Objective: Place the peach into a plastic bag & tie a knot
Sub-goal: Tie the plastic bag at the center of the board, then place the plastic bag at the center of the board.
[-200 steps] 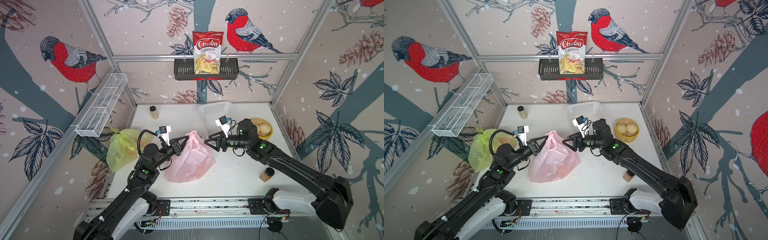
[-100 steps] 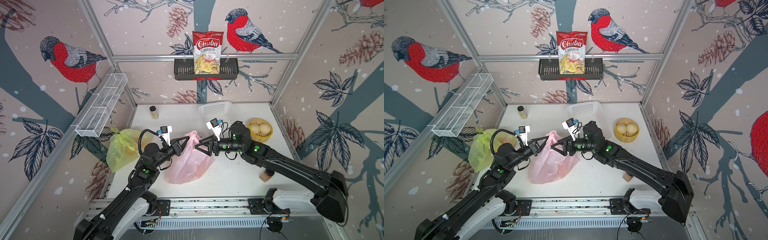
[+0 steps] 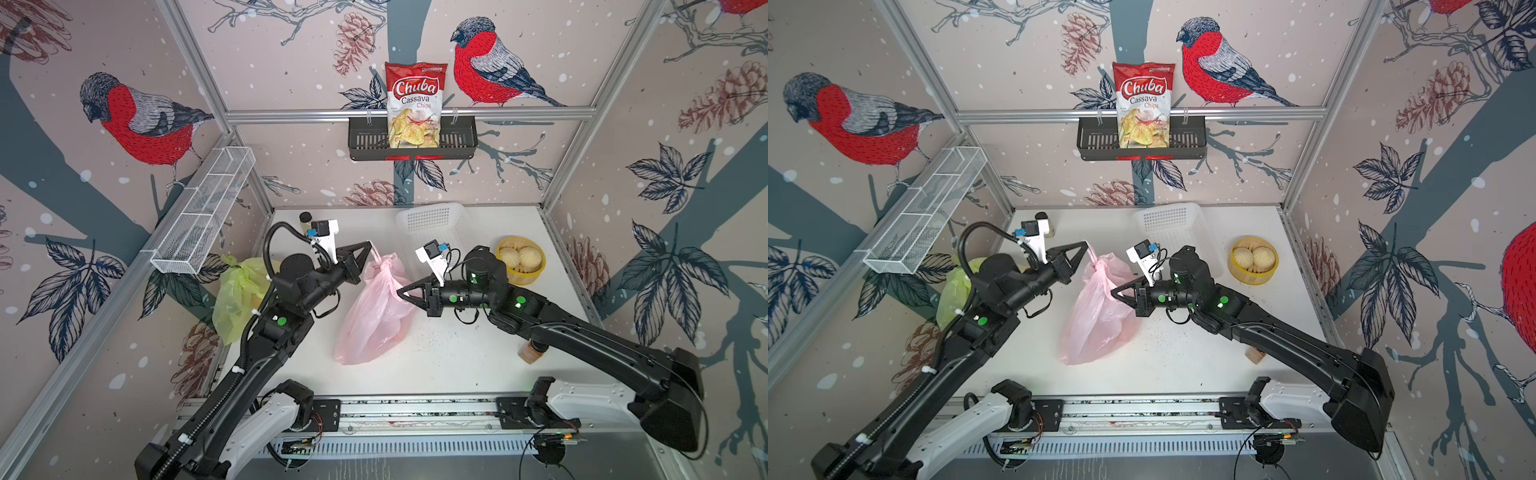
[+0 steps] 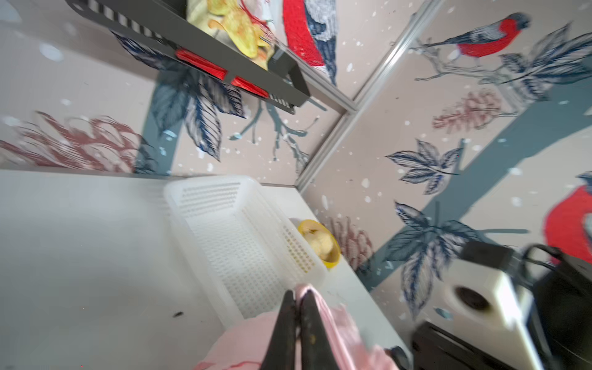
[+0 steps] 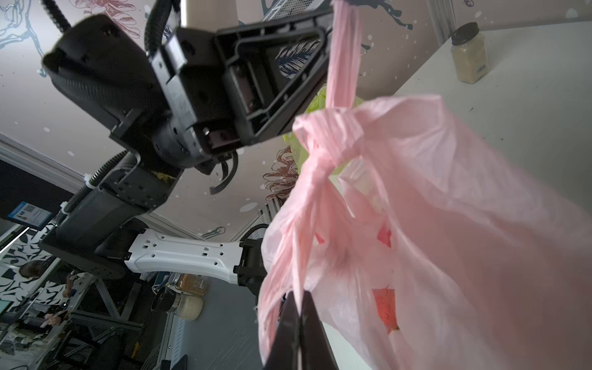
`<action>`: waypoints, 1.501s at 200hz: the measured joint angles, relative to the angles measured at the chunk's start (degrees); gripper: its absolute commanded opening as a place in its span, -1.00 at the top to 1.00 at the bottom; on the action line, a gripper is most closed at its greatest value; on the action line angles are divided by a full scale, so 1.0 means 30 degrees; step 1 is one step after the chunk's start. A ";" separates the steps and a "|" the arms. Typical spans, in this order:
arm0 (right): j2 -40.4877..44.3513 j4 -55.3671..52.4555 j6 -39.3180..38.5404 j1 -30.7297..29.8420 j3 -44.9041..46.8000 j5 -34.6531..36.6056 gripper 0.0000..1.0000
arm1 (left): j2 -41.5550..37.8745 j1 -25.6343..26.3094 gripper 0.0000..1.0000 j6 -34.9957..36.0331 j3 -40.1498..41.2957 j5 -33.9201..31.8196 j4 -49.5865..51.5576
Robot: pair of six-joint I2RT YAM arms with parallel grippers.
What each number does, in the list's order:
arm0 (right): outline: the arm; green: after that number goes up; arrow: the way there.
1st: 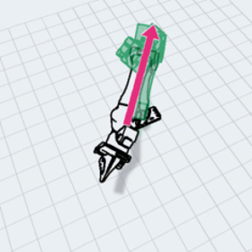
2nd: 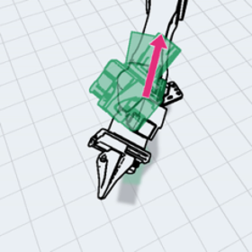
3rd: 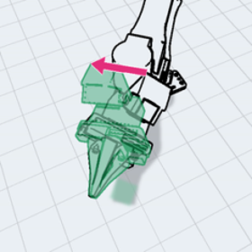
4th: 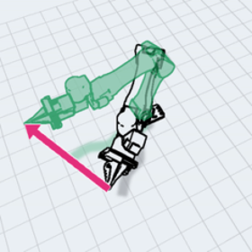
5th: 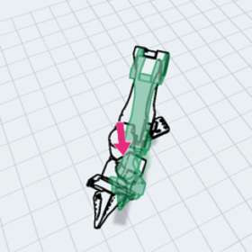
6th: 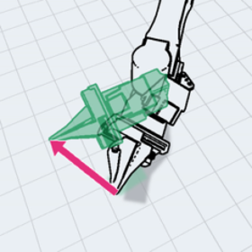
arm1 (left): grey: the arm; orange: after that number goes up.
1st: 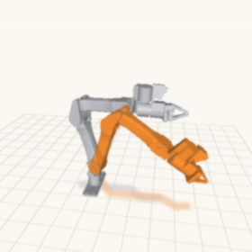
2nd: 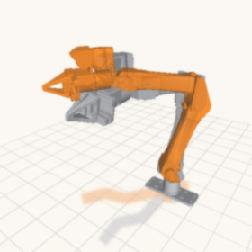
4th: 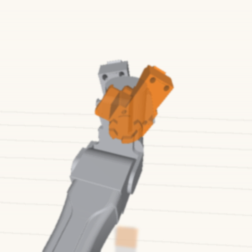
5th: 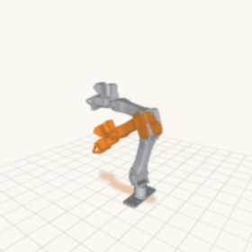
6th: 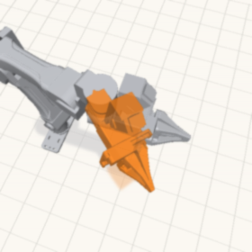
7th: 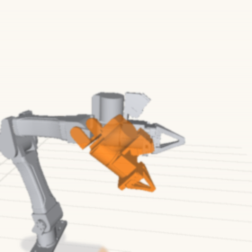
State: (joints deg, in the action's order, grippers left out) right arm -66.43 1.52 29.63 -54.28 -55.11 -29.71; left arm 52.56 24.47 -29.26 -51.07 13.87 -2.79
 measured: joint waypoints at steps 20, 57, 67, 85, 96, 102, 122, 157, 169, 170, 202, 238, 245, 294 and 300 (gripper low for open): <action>0.0889 -0.0109 -0.0291 -0.0197 0.0743 0.0517 1.00 | 0.1931 0.0000 1.00 0.2098 -0.2106 -0.2302 0.2222; 0.1945 -0.0401 -0.0452 -0.0423 0.1974 0.1712 1.00 | 0.4947 -0.0605 1.00 0.4954 -0.5173 -0.5115 0.3898; 0.2186 -0.0517 -0.0488 -0.0444 0.2302 0.1982 1.00 | 0.5544 -0.0969 1.00 0.5406 -0.5668 -0.5464 0.4029; 0.2579 -0.0656 -0.0787 -0.0444 0.2900 0.2514 1.00 | 0.6462 -0.1625 1.00 0.5916 -0.6142 -0.5763 0.4109; 0.2769 -0.0670 -0.0860 -0.0444 0.3249 0.2827 1.00 | 0.6892 -0.1989 1.00 0.5967 -0.6215 -0.5763 0.4138; 0.2827 -0.0663 -0.0903 -0.0437 0.3439 0.2987 0.99 | 0.7096 -0.2120 1.00 0.6149 -0.6215 -0.5741 0.4146; 0.2863 -0.1290 -0.0911 -0.0226 0.3774 0.3446 -0.75 | 0.7628 -0.2273 0.37 0.6222 -0.6084 -0.5034 0.4138; 0.2958 -0.3002 -0.1282 0.1304 0.3592 0.4903 -1.00 | 0.7548 -0.2375 -1.00 0.5552 -0.4663 -0.3861 0.4146; 0.3271 -0.3242 -0.1450 0.2208 0.3592 0.5399 -1.00 | 0.6878 -0.2375 -1.00 0.5158 -0.3504 -0.3745 0.4204; 0.3322 -0.3257 -0.1406 0.2339 0.3592 0.5493 -1.00 | 0.6761 -0.2375 -1.00 0.5129 -0.3366 -0.3759 0.4211; 0.4721 -0.3045 -0.0714 0.4801 0.3832 0.9653 -0.99 | 0.3206 -0.2375 -0.96 0.4357 -0.0197 -0.4852 0.3198; 0.6717 -0.0160 -0.1282 0.6645 0.5574 1.6815 -0.99 | -0.1107 -0.2361 -0.98 0.4240 0.4350 -0.8349 -0.2302; 0.7111 0.0612 -0.1953 0.6921 0.6142 1.7580 -0.99 | -0.1596 -0.2361 -0.98 0.4612 0.5472 -0.8735 -0.3949; 0.7497 0.7876 -0.7934 1.1628 1.1351 1.9890 -0.99 | -0.1275 -0.2353 -0.94 0.9428 0.8786 -0.8568 -0.9449; 0.7009 0.8313 -0.8036 1.2458 1.1934 1.9883 -0.99 | -0.0663 -0.2419 -0.94 0.9726 0.9253 -0.8816 -0.9974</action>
State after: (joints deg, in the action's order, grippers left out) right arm -45.41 26.46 5.52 -16.91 -19.31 29.93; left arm 50.57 17.21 -0.08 -23.31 -12.58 -32.71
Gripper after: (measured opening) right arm 0.995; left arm 0.968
